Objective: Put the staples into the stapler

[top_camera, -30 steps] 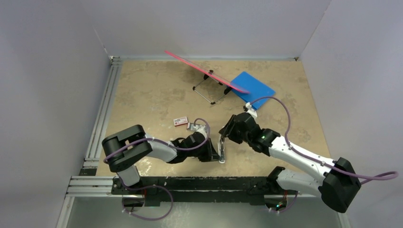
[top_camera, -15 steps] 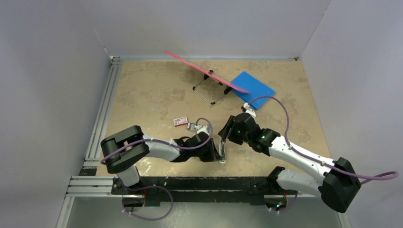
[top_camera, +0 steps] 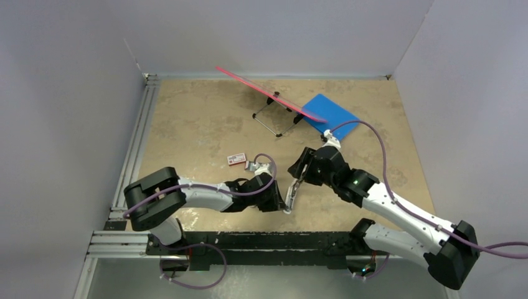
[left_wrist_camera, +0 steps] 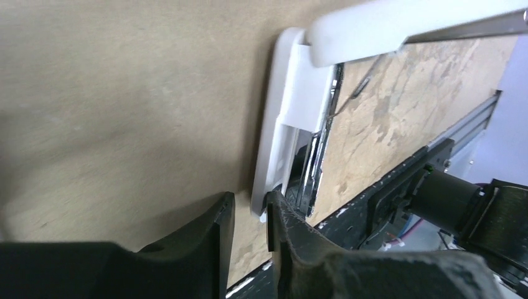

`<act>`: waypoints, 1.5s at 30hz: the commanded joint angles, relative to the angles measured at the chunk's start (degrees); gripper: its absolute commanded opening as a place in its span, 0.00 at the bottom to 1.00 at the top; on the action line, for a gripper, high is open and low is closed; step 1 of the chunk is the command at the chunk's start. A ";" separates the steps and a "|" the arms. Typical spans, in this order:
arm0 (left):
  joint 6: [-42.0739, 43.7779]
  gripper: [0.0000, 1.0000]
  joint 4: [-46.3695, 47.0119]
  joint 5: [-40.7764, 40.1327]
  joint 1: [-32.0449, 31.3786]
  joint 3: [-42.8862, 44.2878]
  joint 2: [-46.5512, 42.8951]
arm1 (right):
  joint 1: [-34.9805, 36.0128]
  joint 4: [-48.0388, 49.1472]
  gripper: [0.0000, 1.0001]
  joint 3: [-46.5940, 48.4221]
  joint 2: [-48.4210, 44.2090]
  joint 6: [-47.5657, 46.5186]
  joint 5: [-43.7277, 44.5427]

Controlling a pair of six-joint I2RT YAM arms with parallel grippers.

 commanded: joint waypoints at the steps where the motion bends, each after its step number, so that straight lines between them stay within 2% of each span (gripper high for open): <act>1: 4.34 0.26 -9.84 -3.84 -0.29 0.52 -4.19 | -0.24 -1.72 0.63 3.31 -3.92 -2.68 5.28; 5: 5.06 0.26 -10.35 -4.54 -0.27 1.01 -4.97 | -0.20 -2.92 0.63 3.75 -3.29 -2.29 6.14; 9: 5.65 0.25 -9.66 -3.14 -0.26 1.66 -1.70 | -0.22 -2.17 0.62 3.49 -1.87 -2.29 5.72; 15: 5.31 0.11 -8.35 -1.49 -0.07 1.33 -0.05 | -0.23 -1.21 0.62 3.41 -1.58 -2.42 4.69; 23: 6.76 0.12 -7.24 -1.50 -0.04 0.72 -3.71 | -0.28 -1.40 0.61 2.24 -1.25 -3.06 3.88; 29: 11.57 0.19 -11.17 -2.61 -0.03 1.95 -10.54 | 1.04 -7.43 0.56 2.76 -0.99 -2.48 7.99; 37: 18.74 0.37 -32.96 -13.30 0.46 9.51 -19.17 | 13.95 -14.39 0.55 4.74 4.77 9.11 18.61; 41: 21.95 0.45 -38.39 -16.54 3.64 11.92 -24.48 | 16.10 -13.83 0.55 6.45 6.12 10.51 20.39; 45: 24.88 0.51 -39.82 -15.12 10.45 12.28 -29.68 | 16.88 -12.88 0.53 9.97 6.44 8.89 21.19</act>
